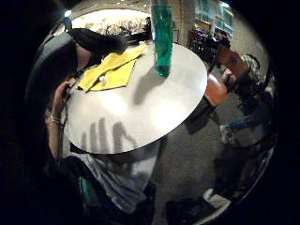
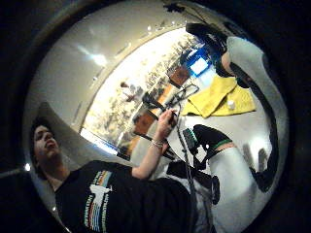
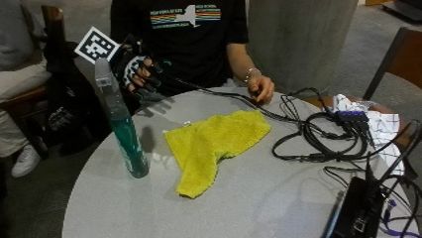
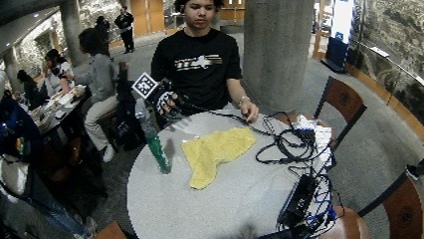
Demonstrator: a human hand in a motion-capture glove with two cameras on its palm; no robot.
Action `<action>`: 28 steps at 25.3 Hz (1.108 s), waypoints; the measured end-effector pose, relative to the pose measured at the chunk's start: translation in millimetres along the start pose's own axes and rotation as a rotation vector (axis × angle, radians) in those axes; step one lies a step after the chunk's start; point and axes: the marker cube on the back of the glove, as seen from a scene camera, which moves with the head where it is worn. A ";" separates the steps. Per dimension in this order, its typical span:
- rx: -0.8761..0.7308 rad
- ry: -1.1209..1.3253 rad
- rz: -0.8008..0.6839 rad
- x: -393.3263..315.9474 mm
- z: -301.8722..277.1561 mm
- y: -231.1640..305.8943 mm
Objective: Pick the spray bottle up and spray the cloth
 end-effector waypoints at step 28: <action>0.208 -0.315 0.442 120.4 5.6 -85.8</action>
